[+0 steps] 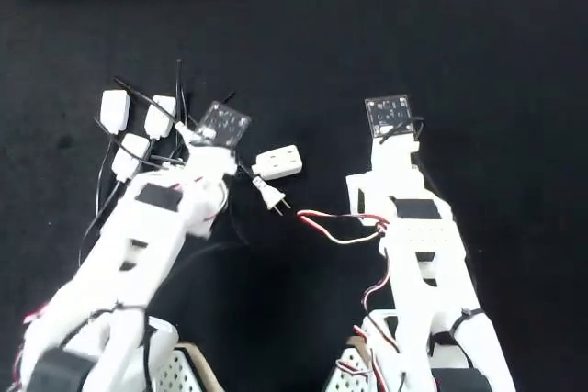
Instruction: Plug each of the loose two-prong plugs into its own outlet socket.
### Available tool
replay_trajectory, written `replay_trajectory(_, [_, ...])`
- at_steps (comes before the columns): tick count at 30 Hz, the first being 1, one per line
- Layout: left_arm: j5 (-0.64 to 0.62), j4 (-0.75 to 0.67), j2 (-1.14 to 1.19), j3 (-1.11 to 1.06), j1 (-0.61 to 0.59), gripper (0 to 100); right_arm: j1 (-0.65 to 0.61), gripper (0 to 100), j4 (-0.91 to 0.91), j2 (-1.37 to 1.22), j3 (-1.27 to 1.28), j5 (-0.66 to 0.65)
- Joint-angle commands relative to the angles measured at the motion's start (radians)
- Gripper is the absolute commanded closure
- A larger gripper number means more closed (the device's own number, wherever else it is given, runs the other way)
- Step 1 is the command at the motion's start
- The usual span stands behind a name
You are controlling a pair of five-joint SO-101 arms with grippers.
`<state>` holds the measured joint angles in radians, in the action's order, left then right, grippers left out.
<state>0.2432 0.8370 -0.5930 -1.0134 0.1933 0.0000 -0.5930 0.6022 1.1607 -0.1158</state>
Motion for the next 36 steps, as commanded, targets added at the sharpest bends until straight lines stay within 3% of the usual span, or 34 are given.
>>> replay_trajectory(1, [0.160, 0.132, -0.178, -0.044, 0.010, 97, 0.020, 98.5, 0.018, 0.027, -0.007, -0.003])
replay_trajectory(3, [0.318, 0.160, -0.256, -0.110, 0.001, 97, 0.020, 98.5, 0.018, 0.027, -0.007, -0.003])
replay_trajectory(5, [0.397, 0.169, -0.330, -0.173, -0.001, 97, 0.020, 98.5, 0.018, 0.027, -0.007, -0.003])
replay_trajectory(10, [0.387, 0.170, -0.511, -0.148, -0.030, 97, 0.020, 98.5, 0.018, 0.027, -0.007, -0.003])
replay_trajectory(14, [0.167, 0.115, -0.592, 0.001, -0.096, 87, 0.020, 98.5, 0.018, 0.027, -0.007, -0.003])
replay_trajectory(19, [-0.230, -0.247, -0.446, -0.064, -0.077, 82, 0.020, 98.5, 0.018, 0.027, -0.007, -0.003])
replay_trajectory(22, [-0.258, -0.379, -0.235, -0.108, -0.042, 82, 0.020, 98.5, 0.018, 0.027, -0.005, -0.003])
replay_trajectory(27, [-0.256, -0.379, 0.147, -0.042, -0.068, 82, 0.020, 98.5, 0.018, 0.027, -0.002, -0.003])
replay_trajectory(30, [-0.196, -0.296, 0.264, 0.030, -0.110, 82, 0.020, 98.5, 0.018, 0.027, 0.002, -0.003])
replay_trajectory(36, [0.049, 0.157, 0.193, 0.124, -0.093, 88, 0.020, 98.5, 0.020, 0.027, 0.002, -0.003])
